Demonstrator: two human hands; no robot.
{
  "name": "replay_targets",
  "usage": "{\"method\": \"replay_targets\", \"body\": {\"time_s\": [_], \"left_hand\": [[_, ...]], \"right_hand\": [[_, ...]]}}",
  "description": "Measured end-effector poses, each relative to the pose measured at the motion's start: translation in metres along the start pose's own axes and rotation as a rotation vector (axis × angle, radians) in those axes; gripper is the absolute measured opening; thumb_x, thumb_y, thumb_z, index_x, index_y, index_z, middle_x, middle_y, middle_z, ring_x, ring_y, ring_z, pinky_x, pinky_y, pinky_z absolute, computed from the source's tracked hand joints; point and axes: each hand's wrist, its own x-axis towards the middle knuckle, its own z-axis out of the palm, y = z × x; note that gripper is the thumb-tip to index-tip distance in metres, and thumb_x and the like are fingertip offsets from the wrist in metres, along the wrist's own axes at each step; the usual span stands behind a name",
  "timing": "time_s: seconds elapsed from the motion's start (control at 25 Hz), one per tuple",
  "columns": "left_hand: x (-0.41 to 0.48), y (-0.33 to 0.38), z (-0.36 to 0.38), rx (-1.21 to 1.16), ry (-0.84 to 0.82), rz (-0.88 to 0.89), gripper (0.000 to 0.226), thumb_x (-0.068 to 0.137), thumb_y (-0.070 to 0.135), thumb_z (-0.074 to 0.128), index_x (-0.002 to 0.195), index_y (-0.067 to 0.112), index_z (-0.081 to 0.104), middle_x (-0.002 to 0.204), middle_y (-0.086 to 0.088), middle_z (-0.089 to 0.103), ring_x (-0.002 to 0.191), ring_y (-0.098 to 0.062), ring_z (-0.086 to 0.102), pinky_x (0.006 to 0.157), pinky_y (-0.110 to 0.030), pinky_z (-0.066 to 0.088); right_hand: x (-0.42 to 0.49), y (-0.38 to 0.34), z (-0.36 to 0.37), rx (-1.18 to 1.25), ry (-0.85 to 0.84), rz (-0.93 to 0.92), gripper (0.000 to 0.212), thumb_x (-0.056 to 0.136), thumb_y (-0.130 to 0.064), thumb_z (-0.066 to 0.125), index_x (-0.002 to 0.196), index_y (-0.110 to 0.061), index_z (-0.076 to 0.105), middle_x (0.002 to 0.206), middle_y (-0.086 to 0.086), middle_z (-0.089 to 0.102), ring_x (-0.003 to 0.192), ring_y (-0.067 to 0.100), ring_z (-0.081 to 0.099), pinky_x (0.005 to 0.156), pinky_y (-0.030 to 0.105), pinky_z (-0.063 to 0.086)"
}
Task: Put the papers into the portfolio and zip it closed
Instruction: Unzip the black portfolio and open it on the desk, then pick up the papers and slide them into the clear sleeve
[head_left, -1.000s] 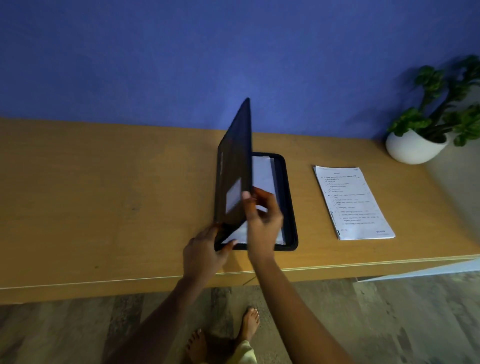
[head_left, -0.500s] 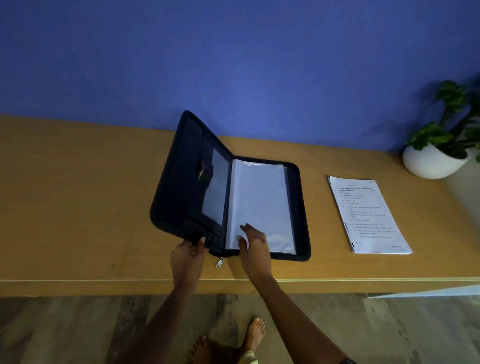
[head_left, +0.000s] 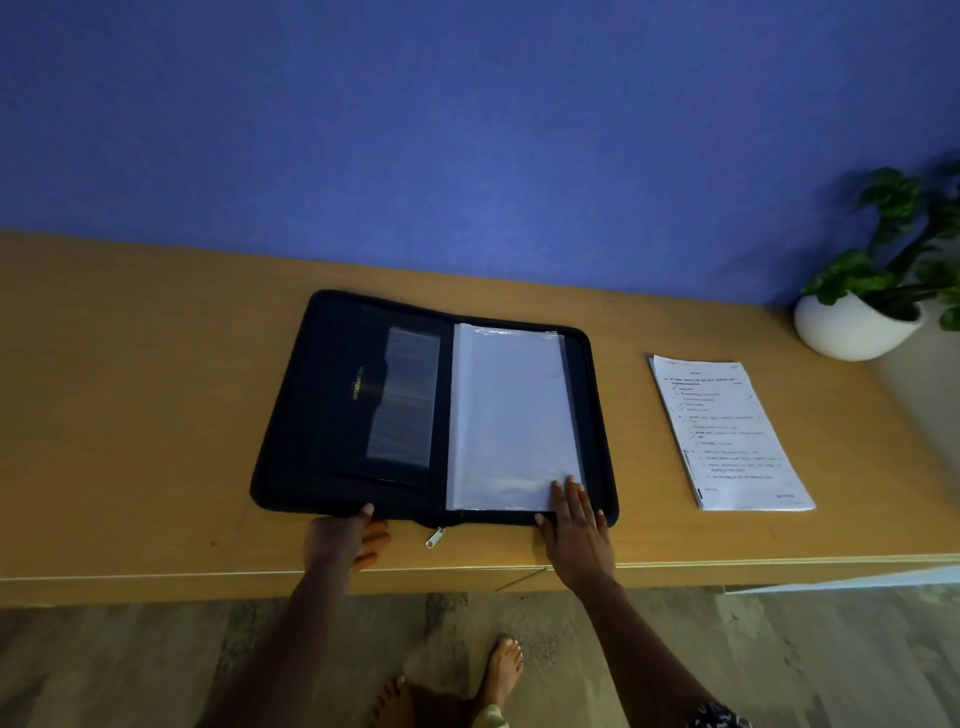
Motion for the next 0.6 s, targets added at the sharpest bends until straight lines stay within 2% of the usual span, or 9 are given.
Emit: {"method": "replay_targets", "body": {"time_s": [0.16, 0.32, 0.44, 0.52, 0.6], "left_hand": [[0.004, 0.007, -0.007, 0.031, -0.025, -0.098, 0.012, 0.094, 0.02, 0.057, 0.091, 0.009, 0.06, 0.084, -0.011, 0.071, 0.079, -0.026, 0.069, 0.071, -0.041, 0.053], [0.0, 0.011, -0.008, 0.086, -0.03, -0.106, 0.013, 0.094, 0.022, 0.057, 0.091, 0.01, 0.058, 0.083, -0.012, 0.071, 0.076, -0.027, 0.068, 0.066, -0.039, 0.051], [-0.008, 0.008, 0.0, 0.194, -0.004, -0.009, 0.02, 0.094, 0.027, 0.057, 0.083, 0.01, 0.057, 0.077, -0.011, 0.069, 0.071, -0.026, 0.067, 0.062, -0.036, 0.051], [-0.018, 0.002, 0.014, 0.278, 0.02, 0.083, 0.028, 0.095, 0.032, 0.054, 0.08, 0.009, 0.059, 0.072, -0.01, 0.068, 0.066, -0.024, 0.067, 0.058, -0.032, 0.05], [-0.029, -0.006, 0.035, 0.349, -0.011, 0.144, 0.033, 0.096, 0.035, 0.053, 0.079, 0.008, 0.062, 0.068, -0.009, 0.068, 0.062, -0.021, 0.067, 0.056, -0.029, 0.05]], "right_hand": [[-0.001, -0.001, 0.002, 0.005, -0.007, 0.003, 0.064, 0.102, -0.047, 0.023, 0.153, -0.021, -0.005, 0.164, 0.003, -0.008, 0.15, 0.02, -0.008, 0.122, 0.043, 0.006], [0.003, 0.002, -0.001, 0.03, -0.036, -0.012, 0.064, 0.102, -0.047, 0.025, 0.154, -0.022, -0.003, 0.164, 0.003, -0.007, 0.15, 0.02, -0.008, 0.122, 0.043, 0.007], [0.004, 0.005, -0.007, 0.121, -0.005, -0.023, 0.059, 0.102, -0.044, 0.031, 0.154, -0.022, 0.014, 0.164, 0.001, 0.006, 0.151, 0.021, 0.007, 0.121, 0.044, 0.019], [0.005, 0.01, -0.014, 0.203, 0.078, -0.023, 0.052, 0.101, -0.038, 0.039, 0.15, -0.022, 0.03, 0.162, 0.001, 0.021, 0.147, 0.024, 0.024, 0.114, 0.045, 0.035], [0.008, 0.022, -0.023, 0.24, 0.172, 0.004, 0.047, 0.1, -0.032, 0.046, 0.144, -0.019, 0.041, 0.156, 0.004, 0.034, 0.141, 0.025, 0.034, 0.109, 0.043, 0.042]]}}
